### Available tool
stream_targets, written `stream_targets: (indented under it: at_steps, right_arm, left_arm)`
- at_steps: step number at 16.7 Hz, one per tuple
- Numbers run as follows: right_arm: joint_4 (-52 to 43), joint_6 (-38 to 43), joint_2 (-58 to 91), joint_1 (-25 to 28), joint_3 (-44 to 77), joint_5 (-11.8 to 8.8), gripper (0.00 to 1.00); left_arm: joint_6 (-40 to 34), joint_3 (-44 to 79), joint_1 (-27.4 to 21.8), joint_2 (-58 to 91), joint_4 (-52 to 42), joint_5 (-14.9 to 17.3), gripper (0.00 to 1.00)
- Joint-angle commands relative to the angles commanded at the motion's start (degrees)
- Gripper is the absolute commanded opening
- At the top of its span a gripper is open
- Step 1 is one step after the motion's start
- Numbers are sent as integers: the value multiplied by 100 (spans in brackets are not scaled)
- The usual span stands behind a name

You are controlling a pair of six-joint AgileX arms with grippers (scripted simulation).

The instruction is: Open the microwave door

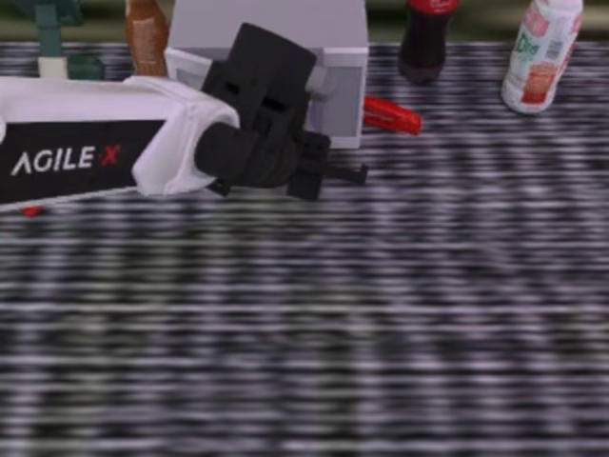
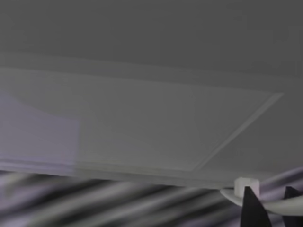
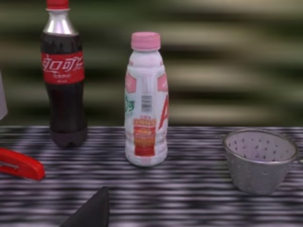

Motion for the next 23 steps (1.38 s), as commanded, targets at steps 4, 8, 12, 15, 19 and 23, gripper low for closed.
stream_targets:
  at_steps: [4, 8, 12, 15, 19, 23]
  right_arm:
    - [0, 0, 0, 0, 0, 0, 100]
    - [0, 0, 0, 0, 0, 0, 100]
    - [0, 0, 0, 0, 0, 0, 100]
    - [0, 0, 0, 0, 0, 0, 100]
    - [0, 0, 0, 0, 0, 0, 100]
    - [0, 0, 0, 0, 0, 0, 100]
  left_arm:
    - [0, 0, 0, 0, 0, 0, 0]
    - [0, 0, 0, 0, 0, 0, 0]
    - [23, -36, -24, -14, 4, 77, 0]
    - [204, -151, 56, -149, 96, 186, 0]
    - [256, -215, 78, -153, 90, 216, 0]
    - [256, -215, 78, -153, 90, 216, 0]
